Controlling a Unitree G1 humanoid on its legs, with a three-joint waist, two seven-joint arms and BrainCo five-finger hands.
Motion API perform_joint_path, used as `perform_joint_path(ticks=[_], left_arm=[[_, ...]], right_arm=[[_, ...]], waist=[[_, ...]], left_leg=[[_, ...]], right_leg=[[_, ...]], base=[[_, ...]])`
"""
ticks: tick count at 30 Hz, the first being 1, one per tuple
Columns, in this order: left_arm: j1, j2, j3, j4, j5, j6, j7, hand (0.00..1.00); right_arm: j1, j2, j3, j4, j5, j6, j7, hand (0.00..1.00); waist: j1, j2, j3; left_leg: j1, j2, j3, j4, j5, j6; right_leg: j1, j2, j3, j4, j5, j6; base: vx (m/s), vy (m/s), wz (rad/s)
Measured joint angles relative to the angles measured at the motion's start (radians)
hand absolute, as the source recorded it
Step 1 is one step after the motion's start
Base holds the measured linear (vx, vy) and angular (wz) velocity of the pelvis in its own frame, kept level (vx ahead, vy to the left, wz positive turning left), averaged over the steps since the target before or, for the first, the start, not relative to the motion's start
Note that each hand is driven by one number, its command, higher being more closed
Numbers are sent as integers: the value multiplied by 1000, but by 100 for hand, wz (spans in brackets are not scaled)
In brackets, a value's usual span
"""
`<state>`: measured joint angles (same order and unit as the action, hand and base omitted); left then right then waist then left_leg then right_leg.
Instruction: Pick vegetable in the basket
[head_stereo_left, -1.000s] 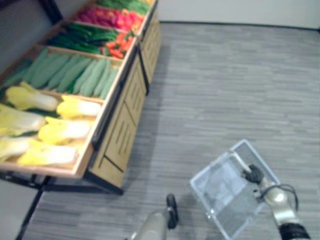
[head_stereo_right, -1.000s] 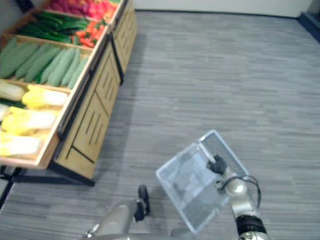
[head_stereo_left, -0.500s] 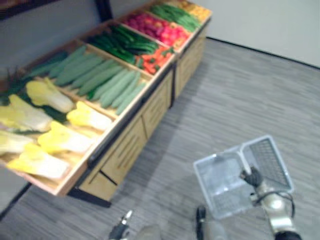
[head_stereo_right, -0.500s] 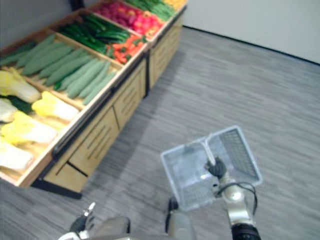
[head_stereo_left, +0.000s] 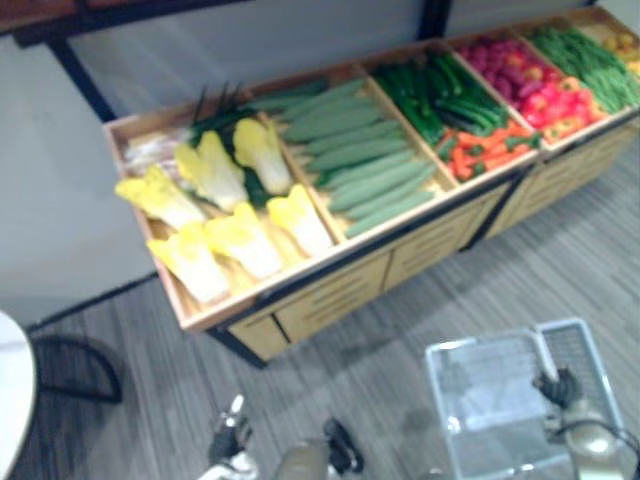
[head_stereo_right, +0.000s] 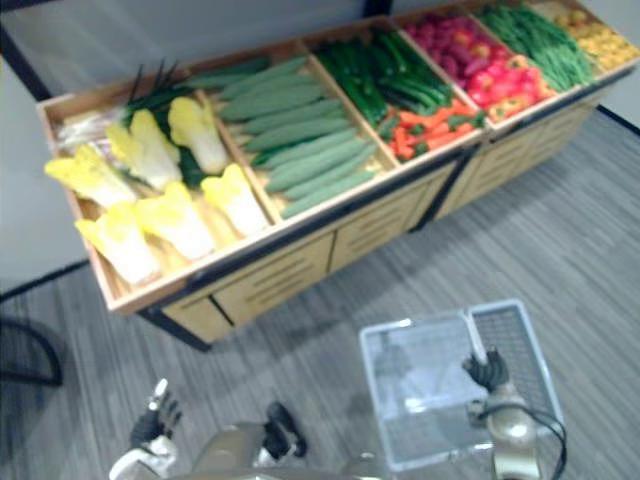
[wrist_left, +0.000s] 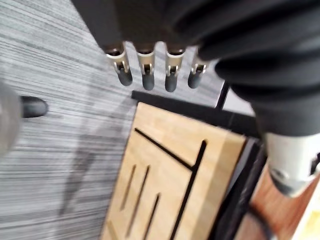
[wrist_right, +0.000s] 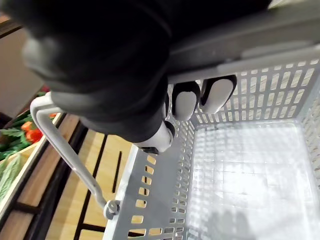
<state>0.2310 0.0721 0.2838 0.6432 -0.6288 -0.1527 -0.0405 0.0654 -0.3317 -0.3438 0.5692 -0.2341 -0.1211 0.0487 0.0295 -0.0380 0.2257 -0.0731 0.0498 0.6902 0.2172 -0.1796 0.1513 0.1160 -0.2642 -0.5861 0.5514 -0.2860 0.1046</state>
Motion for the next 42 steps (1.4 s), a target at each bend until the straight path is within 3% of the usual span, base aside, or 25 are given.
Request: perform_joint_path(ticks=[1,2,4,6,7,8,10,11,13,14,15,17,18,21,24,29,34,35,38,42], left_arm=[[-6,18,6,-26,-21,-9,18,0],[-23,44,9,-47,-41,-24,38,0],[-52,70,32,-86,-83,-62,60,0],[-91,93,62,-125,-116,-101,90,0],[-120,118,79,-141,-116,-125,114,0],[-154,143,80,-151,-110,-144,133,0],[-188,166,80,-175,-93,-197,155,0],[-187,176,84,-193,-83,-215,166,0],[-185,181,119,-255,-40,-243,198,0],[-188,172,140,-289,-15,-263,212,0],[-188,175,142,-343,16,-267,217,0],[-199,185,160,-418,51,-284,228,0],[-220,217,173,-469,90,-290,234,0],[-299,282,177,-493,168,-290,241,0],[-349,309,166,-493,182,-268,234,0],[-428,377,33,-452,325,-145,228,0],[-479,380,-105,-350,374,-31,215,0],[-481,380,-159,-313,401,10,205,0],[-504,368,-217,-222,473,75,193,0],[-557,361,-267,-66,530,119,197,0]], right_arm=[[-8,-8,5,1,5,-6,1,100],[-12,-4,13,1,19,-14,2,100],[3,2,62,1,39,-24,0,100],[23,32,78,-6,41,-38,-4,100],[41,61,78,-9,39,-42,-12,100],[80,81,77,-12,39,-43,-23,100],[139,107,75,-16,39,-40,-46,100],[156,118,71,-16,38,-31,-57,100],[174,117,70,-16,37,-18,-61,100],[166,98,61,-6,37,-6,-60,100],[163,70,51,-8,38,-4,-55,100],[144,45,41,-7,38,10,-46,100],[139,33,37,-4,40,23,-40,100],[135,34,39,-4,47,25,-29,100],[132,34,41,-5,48,26,-15,100],[146,36,93,-5,46,29,-7,100],[154,40,119,-6,45,29,-1,100],[154,40,121,-6,45,29,-1,100],[153,40,143,-7,45,29,-2,100],[152,43,179,-8,48,29,-8,100]], waist=[[-3,0,0],[-13,1,0],[-32,2,-2],[-45,2,-19],[-58,0,-25],[-63,-5,-33],[-80,-19,-43],[-83,-31,-50],[-76,-75,-71],[-80,-59,-74],[-71,-15,-79],[-57,25,-76],[-56,40,-78],[-66,44,-77],[-84,46,-78],[-109,48,-74],[-115,47,-66],[-134,47,-57],[-148,49,-40],[-166,48,-25]], left_leg=[[32,-16,-38,-6,-12,-5],[64,-22,-83,-7,-18,-9],[104,-22,-158,-12,-21,-17],[114,-22,-237,-24,-21,-36],[114,-24,-301,-34,-18,-56],[116,-31,-375,-55,-4,-75],[128,-49,-466,-92,17,-106],[142,-61,-491,-109,24,-118],[162,-90,-526,-97,12,-138],[161,-70,-551,-60,-10,-161],[146,-35,-555,-36,-25,-180],[145,-1,-550,-37,-26,-186],[145,20,-536,-50,-15,-202],[168,42,-531,-60,7,-225],[182,47,-508,-77,17,-227],[200,48,-465,-128,25,-219],[196,49,-412,-129,23,-221],[196,53,-400,-127,16,-230],[196,63,-370,-120,12,-237],[167,84,-340,-86,-2,-242]], right_leg=[[-77,-52,76,224,15,6],[-131,-56,150,343,7,-5],[-185,-38,203,360,-3,-21],[-245,7,284,231,-1,-19],[-270,54,373,101,4,-11],[-285,94,470,-28,16,9],[-286,123,583,-152,46,48],[-286,124,609,-184,71,50],[-266,114,626,-253,205,14],[-234,122,602,-274,224,13],[-210,153,588,-328,233,0],[-199,187,582,-375,257,-25],[-192,208,578,-402,268,-40],[-152,232,577,-448,281,-60],[-139,238,582,-472,291,-66],[-100,246,599,-597,376,-62],[-90,244,625,-658,417,-65],[-93,245,625,-658,416,-62],[-105,248,619,-658,417,-61],[-137,257,618,-657,432,-61]], base=[[251,23,84],[250,11,104],[234,-32,125],[202,-96,128],[227,-204,154],[233,-224,165],[184,-202,166],[224,-265,148],[258,-297,78],[278,-295,50],[315,-302,32],[240,-211,-8],[170,-181,-13],[116,-148,-9],[10,-43,-8],[-57,17,-14],[-89,-9,-30],[-73,-29,-18],[-60,-26,-27],[-26,-31,-30]])
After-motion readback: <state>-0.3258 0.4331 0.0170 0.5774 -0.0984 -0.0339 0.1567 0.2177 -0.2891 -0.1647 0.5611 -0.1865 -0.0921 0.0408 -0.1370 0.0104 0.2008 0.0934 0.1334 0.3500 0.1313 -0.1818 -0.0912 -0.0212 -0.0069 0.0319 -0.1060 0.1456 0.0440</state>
